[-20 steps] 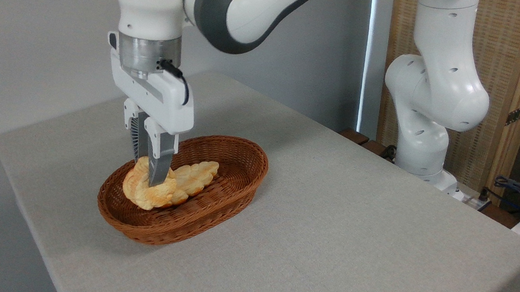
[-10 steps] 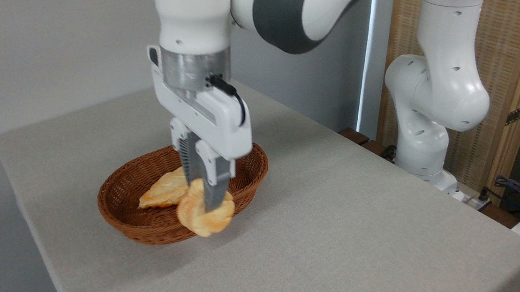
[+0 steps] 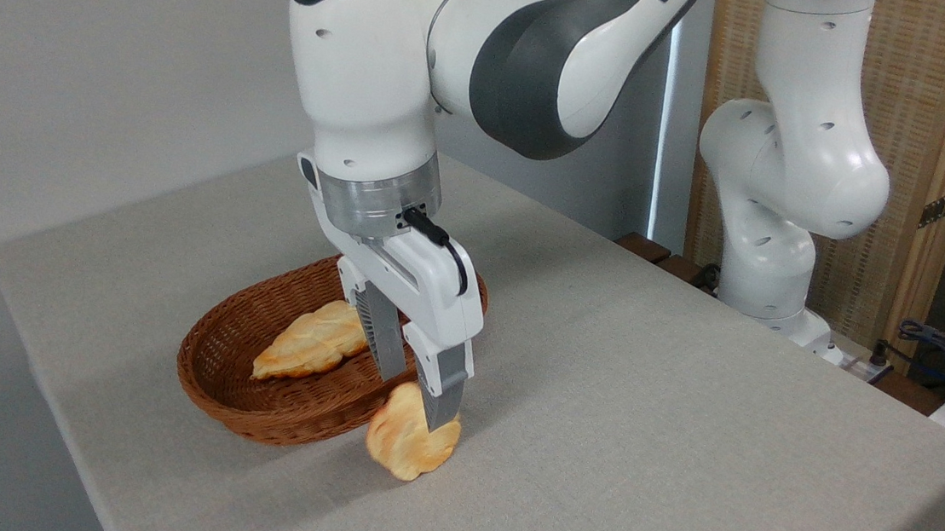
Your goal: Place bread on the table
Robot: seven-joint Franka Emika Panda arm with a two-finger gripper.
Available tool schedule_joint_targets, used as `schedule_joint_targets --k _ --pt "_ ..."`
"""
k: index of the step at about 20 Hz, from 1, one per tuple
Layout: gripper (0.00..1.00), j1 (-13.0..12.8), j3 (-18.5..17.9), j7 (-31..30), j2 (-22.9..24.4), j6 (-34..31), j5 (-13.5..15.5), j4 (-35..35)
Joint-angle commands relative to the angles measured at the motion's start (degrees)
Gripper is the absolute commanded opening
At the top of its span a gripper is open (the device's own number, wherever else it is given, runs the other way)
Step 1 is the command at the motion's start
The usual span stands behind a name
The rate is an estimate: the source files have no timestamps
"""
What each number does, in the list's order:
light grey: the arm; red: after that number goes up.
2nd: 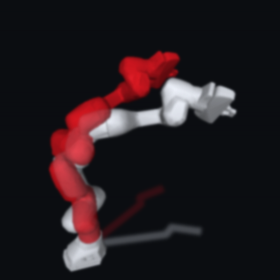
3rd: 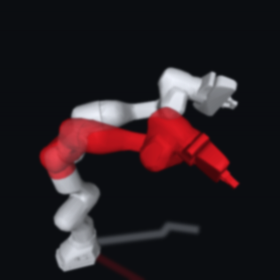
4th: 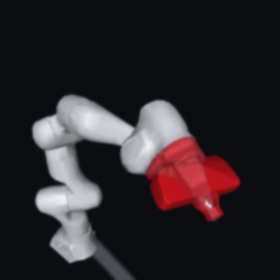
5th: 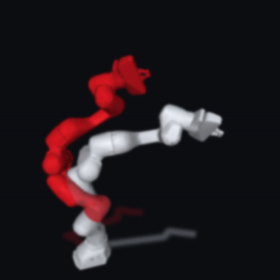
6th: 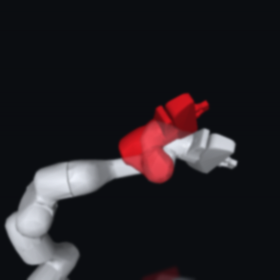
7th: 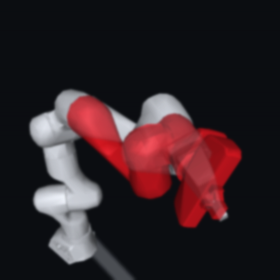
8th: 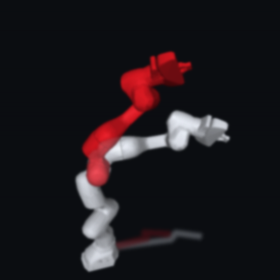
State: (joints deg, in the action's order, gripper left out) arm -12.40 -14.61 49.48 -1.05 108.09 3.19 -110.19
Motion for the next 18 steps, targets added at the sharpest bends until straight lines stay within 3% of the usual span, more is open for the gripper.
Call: schedule_joint_targets --k 1,7,9,11,18 --pt "1.00 -0.43 -0.50 1.49 0.26 -0.60 0.95 -0.29" --pt "1.00 -0.61 0.20 1.41 1.39 -0.25 1.38 2.68" --pt "1.00 -0.69 0.20 1.49 1.40 -0.08 4.01 4.71" --pt "1.00 -0.96 0.46 1.32 1.49 0.10 4.72 6.12" --pt "1.00 -0.96 6.53 -3.25 0.35 1.94 3.59 7.09"
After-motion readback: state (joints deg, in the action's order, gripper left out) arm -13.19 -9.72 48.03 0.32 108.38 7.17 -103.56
